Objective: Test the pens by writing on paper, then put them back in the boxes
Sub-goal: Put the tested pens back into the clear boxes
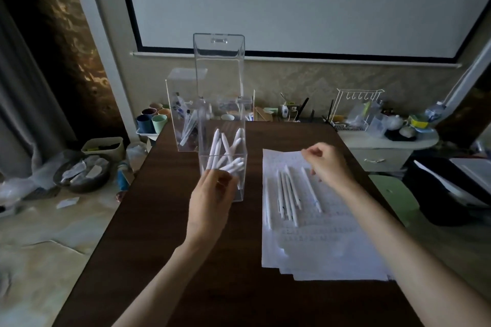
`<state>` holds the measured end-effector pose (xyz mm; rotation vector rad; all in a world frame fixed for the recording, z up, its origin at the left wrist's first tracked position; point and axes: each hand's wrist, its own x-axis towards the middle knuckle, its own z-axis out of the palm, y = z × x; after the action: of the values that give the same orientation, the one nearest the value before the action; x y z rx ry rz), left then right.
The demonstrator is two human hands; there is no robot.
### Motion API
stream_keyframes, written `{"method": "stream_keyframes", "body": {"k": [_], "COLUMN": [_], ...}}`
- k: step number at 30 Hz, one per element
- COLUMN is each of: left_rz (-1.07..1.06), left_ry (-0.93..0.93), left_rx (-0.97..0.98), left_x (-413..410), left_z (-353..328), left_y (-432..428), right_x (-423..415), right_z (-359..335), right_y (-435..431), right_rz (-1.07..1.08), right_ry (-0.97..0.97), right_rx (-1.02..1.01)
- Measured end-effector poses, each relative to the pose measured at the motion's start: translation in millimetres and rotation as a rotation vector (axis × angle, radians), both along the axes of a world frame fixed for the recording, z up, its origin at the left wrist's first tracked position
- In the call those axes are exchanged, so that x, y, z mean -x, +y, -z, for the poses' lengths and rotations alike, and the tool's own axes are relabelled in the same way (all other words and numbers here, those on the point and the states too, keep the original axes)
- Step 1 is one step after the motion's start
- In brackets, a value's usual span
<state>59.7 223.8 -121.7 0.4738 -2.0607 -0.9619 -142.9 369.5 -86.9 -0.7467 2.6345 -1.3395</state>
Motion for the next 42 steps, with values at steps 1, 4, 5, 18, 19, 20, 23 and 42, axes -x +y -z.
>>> {"method": "stream_keyframes", "body": {"k": [1,4,5,18,19,20,23,42], "left_rz": [0.064,0.123,0.104,0.06,0.078,0.095,0.137,0.251], "left_ry": [-0.06,-0.337,-0.455,-0.848,-0.845,-0.846,-0.867,-0.781], "left_rx": [-0.014,-0.1,-0.107,-0.146,-0.148,-0.148,-0.142,-0.58], "left_x": [8,36,46,109,111,113,120,105], "left_z": [4,14,19,34,34,33,30,22], "left_y": [6,21,24,28,27,26,26,26], "right_x": [9,17,16,9,9,9,8,-7], "right_z": [10,37,44,50,49,48,44,28], "right_y": [10,26,28,-1,-1,0,0,5], "right_rz": [0.037,0.065,0.056,-0.066,-0.076,-0.081,-0.101,-0.091], "right_ry": [-0.044,-0.153,-0.182,-0.357,-0.376,-0.39,-0.414,-0.561], "right_rx": [-0.066,-0.262,-0.304,-0.338,-0.324,-0.32,-0.337,-0.31]}}
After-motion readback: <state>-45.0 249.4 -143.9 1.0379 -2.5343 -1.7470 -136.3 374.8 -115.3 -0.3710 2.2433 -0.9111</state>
